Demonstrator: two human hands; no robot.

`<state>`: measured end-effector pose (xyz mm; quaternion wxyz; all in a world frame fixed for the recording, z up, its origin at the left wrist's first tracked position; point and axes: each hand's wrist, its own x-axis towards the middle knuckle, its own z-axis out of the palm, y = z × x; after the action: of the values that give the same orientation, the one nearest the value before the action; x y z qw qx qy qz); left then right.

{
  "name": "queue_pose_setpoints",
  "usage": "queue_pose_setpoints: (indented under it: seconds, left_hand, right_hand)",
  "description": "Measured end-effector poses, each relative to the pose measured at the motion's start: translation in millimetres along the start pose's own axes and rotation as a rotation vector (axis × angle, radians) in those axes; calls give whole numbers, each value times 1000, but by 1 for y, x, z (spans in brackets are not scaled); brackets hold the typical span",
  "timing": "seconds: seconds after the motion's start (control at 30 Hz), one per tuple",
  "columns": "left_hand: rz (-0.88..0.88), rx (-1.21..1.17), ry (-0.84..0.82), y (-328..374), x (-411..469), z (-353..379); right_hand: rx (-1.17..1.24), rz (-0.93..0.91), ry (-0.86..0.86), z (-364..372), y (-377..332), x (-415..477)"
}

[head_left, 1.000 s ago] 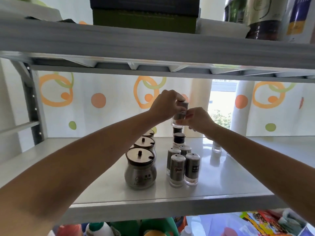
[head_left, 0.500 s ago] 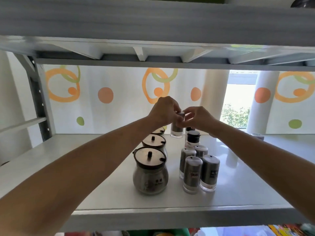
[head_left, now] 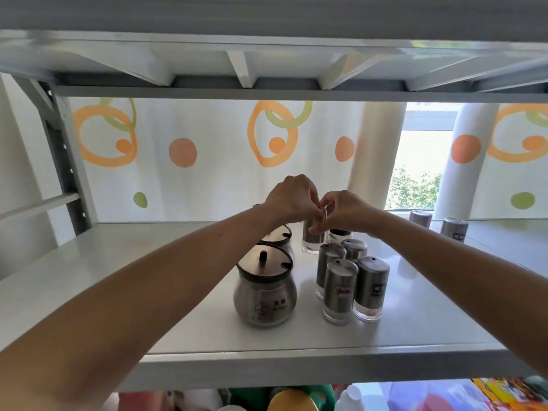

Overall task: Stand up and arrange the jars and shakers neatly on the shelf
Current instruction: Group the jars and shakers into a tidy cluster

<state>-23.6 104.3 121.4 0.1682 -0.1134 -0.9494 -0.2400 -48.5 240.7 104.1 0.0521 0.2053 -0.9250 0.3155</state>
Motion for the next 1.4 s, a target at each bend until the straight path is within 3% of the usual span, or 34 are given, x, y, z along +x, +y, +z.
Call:
queue_pose_setpoints:
  seconds: [0.2,0.4,0.83,1.13,1.3,1.4]
  left_hand:
    - [-9,24,-10,-1,-3,6]
    - [-11,63,-52,-2,-10,13]
    - [12,63,-118,-2,-12,11]
    - [31,82,-125,-1,-9,8]
    - [42,92,-63,-1,-1,0]
    - [51,202,-72,5,6,-5]
  right_hand:
    - [-66,-13,-58,2,1,0]
    - [-390,-61,-33,8,3,1]
    - [-521,-103,-51,8,3,4]
    - [-511,-115,-90,4,3,5]
    - [-289,-129,-150,-18,4,2]
    - [-209,-107,-103,-43,10,-3]
